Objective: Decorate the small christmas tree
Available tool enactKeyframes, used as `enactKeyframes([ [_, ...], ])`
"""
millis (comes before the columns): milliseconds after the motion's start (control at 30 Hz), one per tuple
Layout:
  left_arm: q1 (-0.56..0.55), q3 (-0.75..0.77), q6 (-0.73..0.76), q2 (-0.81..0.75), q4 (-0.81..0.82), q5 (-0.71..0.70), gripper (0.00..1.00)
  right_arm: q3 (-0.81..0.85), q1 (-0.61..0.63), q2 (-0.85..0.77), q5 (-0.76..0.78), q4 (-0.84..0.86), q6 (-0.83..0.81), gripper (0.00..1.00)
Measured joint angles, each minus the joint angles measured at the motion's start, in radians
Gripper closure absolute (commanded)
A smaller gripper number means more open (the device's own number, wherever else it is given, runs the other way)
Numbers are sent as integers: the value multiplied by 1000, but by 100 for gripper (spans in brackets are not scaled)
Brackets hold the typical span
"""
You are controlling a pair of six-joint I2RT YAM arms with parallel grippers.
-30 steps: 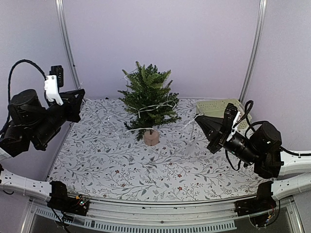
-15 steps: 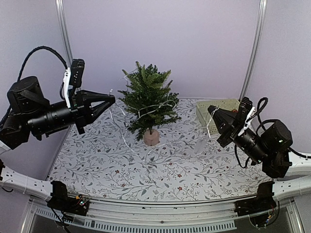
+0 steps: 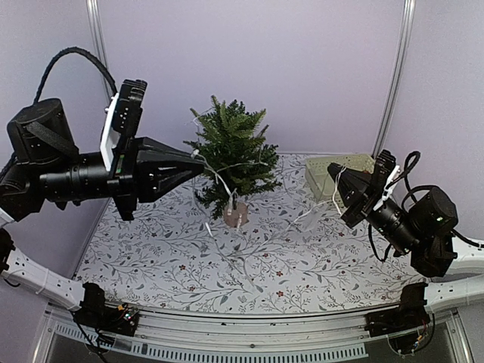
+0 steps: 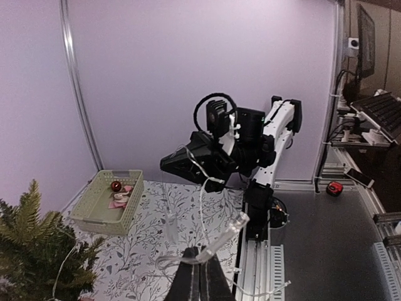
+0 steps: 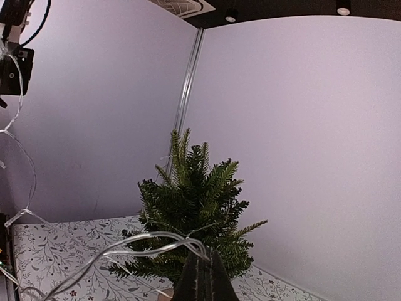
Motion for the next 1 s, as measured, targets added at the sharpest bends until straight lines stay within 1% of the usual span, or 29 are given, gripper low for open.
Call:
enactKeyframes([
  [100, 3, -69, -3, -43, -2, -96, 100, 0, -2, 0, 1, -5, 0, 100],
  [200, 30, -123, -27, -113, -15, -192, 100, 0, -3, 0, 1, -8, 0, 100],
  [333, 116, -167, -89, -181, -29, -279, 100, 0, -4, 0, 1, -13, -3, 100],
  [467, 208, -206, -152, -195, -62, -346, 100, 0, -10, 5, 7, -16, -10, 100],
  [600, 348, -246, -213, -187, -101, -391, 100, 19, -17, 16, 20, -25, -36, 100],
  [733, 493, -262, -255, -169, -104, -404, 100, 77, -32, 29, 37, -14, -73, 100],
  [900, 603, -262, -282, -130, -73, -411, 100, 156, -61, 78, 40, 43, -125, 100],
  [1000, 679, -262, -296, -102, -42, -410, 100, 236, -105, 145, 21, 82, -152, 100],
])
